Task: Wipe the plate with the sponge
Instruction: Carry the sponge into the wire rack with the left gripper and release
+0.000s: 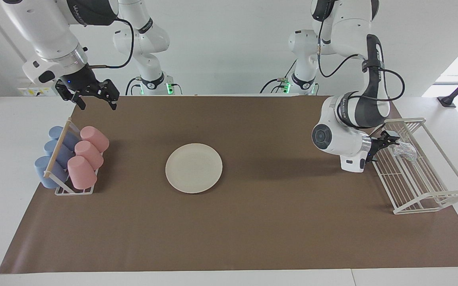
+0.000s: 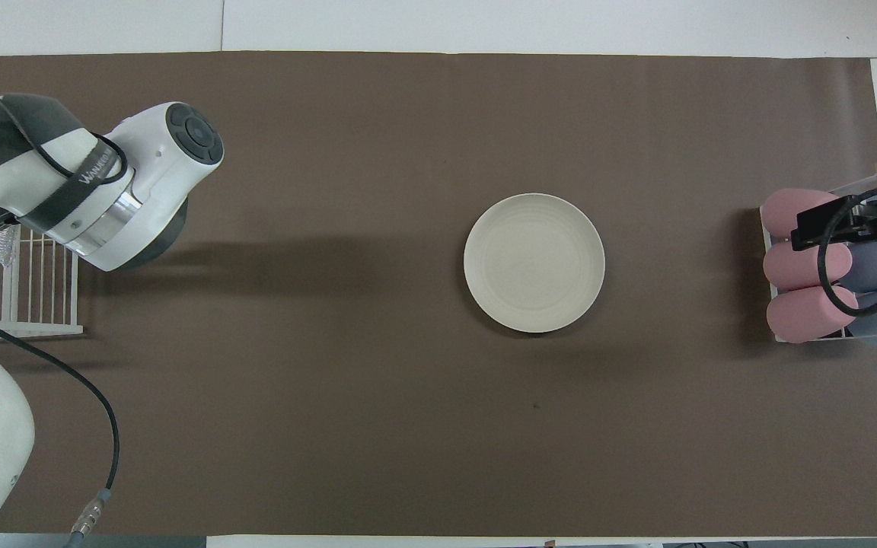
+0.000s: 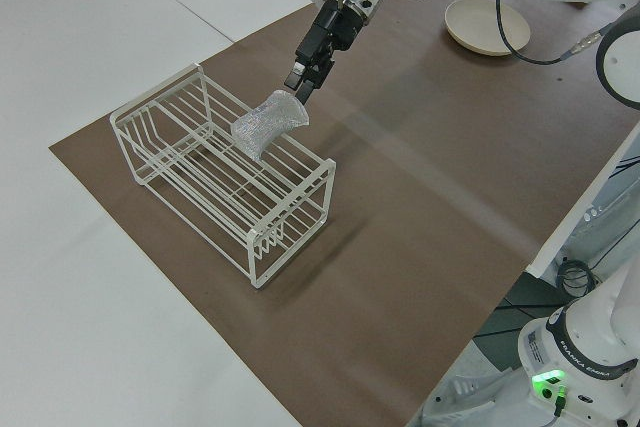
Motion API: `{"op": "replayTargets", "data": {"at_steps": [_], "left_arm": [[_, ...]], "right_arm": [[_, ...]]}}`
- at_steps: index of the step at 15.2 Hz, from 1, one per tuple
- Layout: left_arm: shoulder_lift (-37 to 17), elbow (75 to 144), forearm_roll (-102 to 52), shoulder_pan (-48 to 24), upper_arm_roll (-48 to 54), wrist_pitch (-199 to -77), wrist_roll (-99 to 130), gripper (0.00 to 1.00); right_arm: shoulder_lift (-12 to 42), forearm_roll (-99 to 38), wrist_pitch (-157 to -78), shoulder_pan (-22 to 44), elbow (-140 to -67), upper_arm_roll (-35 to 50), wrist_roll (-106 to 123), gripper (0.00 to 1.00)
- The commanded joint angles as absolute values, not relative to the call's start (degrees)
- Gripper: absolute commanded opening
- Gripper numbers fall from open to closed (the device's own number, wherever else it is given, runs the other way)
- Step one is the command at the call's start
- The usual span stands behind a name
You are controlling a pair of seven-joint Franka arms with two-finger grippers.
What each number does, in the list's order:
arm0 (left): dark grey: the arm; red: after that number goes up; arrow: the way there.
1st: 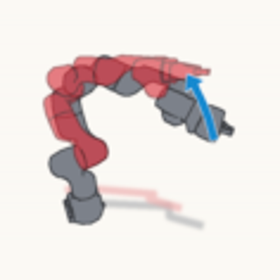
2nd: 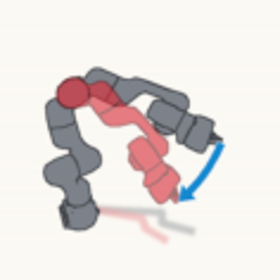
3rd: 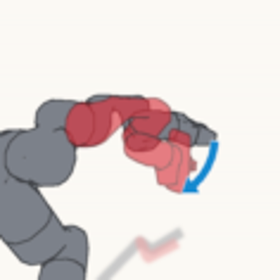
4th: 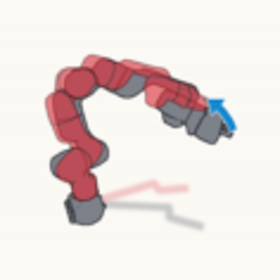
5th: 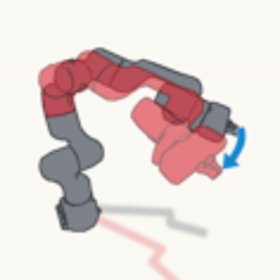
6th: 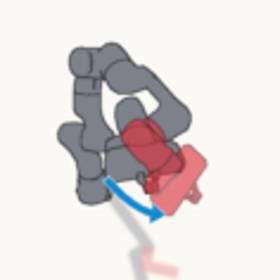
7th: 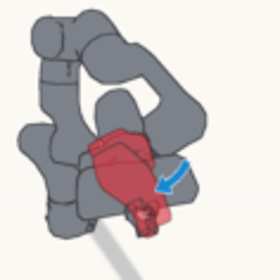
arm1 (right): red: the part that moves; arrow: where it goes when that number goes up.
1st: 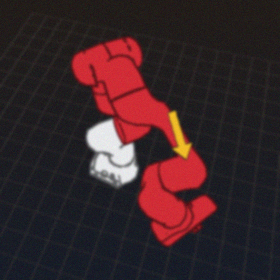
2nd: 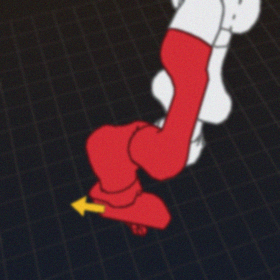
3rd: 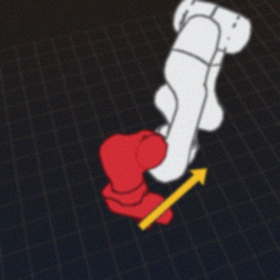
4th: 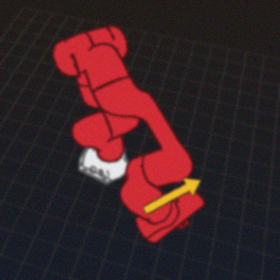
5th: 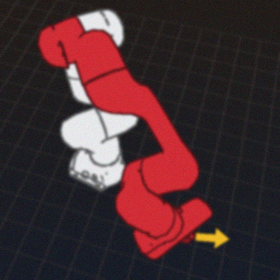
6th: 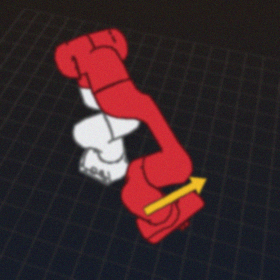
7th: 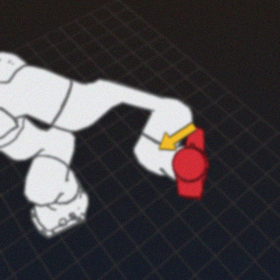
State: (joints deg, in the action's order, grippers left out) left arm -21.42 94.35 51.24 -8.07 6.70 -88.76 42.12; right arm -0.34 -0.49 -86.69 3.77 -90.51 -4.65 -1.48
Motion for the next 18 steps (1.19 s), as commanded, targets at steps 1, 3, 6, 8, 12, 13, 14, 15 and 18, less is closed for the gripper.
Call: {"op": "replayTargets", "data": {"at_steps": [1, 3, 6, 8, 12, 13, 14, 15, 18], "left_arm": [[-18.8, 88.1, 39.9, -5.3, 6.9, -89.6, 36.1, 1.0], [-16.0, 86.8, 32.4, -4.0, 6.5, -89.3, 33.8, 1.0], [-10.7, 87.4, 20.4, -2.3, 6.5, -88.9, 32.4, 1.0], [-6.9, 88.0, 12.4, -0.4, 6.5, -86.8, 27.4, 1.0], [0.3, 91.6, 3.4, 2.8, 6.5, -81.4, 17.0, 1.0], [2.4, 93.7, 2.6, 2.5, 6.5, -81.6, 17.0, 1.0], [4.5, 95.8, 1.5, 2.3, 6.4, -81.6, 17.0, 1.0], [5.6, 97.2, 0.1, 2.4, 6.1, -82.2, 17.0, 1.0], [5.3, 97.5, -2.9, 1.8, 4.3, -87.3, 16.4, 1.0]], "right_arm": [[-1.1, -1.1, -86.8, 3.6, -91.0, -4.7, -0.4, 1.0], [-1.1, -1.1, -87.0, 3.7, -91.0, -4.7, -0.4, 1.0], [-1.1, -1.2, -87.0, 3.7, -91.0, -4.7, -0.4, 1.0], [-1.1, -1.2, -86.9, 3.7, -91.0, -4.7, -0.5, 1.0], [-1.1, -1.2, -86.8, 3.7, -91.0, -4.7, -0.5, 1.0], [-1.1, -1.1, -86.8, 3.7, -91.0, -4.7, -0.5, 1.0], [-1.1, -1.2, -86.8, 3.6, -91.0, -4.7, -0.5, 1.0], [-1.1, -1.2, -86.8, 3.7, -91.0, -4.7, -0.5, 1.0], [-1.1, -1.2, -86.8, 3.7, -91.0, -4.7, -0.6, 1.0]]}}
